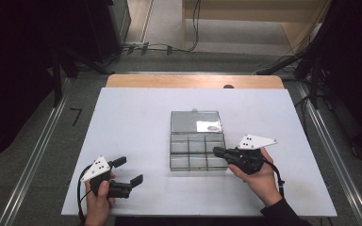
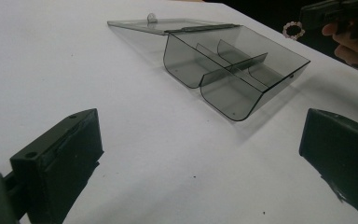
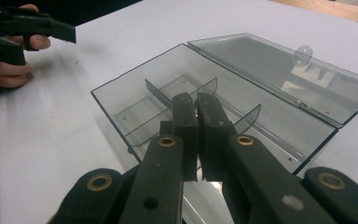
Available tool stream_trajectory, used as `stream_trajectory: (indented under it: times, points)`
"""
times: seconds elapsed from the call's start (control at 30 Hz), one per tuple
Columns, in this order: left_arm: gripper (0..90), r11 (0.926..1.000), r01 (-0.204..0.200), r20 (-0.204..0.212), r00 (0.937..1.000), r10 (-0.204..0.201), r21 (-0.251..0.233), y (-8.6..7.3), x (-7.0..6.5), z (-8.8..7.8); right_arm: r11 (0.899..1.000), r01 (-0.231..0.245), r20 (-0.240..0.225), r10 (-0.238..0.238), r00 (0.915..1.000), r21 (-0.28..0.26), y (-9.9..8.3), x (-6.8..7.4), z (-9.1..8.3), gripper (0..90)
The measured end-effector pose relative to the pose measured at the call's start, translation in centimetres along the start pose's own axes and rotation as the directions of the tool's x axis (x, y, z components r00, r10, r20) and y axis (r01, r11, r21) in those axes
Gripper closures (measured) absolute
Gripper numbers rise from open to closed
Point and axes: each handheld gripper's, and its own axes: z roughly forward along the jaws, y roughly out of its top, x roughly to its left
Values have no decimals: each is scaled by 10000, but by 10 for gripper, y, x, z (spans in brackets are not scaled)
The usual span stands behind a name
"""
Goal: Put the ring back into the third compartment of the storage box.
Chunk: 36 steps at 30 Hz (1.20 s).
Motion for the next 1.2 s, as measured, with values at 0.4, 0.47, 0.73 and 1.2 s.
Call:
stream_trajectory:
  times: [0.4,0.47,0.73,1.2]
  points:
    - [0,10000,-19,-1,10000,19,30,0,0,0,9998,-166,133,167,9998,-79,-1,-9,3,850]
    - [0,10000,-28,-4,10000,28,39,0,0,0,9997,-220,149,222,9996,-101,-1,-11,3,849]
    - [0,10000,-68,-11,10000,68,64,0,0,0,9992,-129,212,137,9997,-369,-3,-18,4,850]
    - [0,9999,-97,-19,10000,97,123,0,0,1,9989,-243,291,255,9993,-409,-6,-27,13,850]
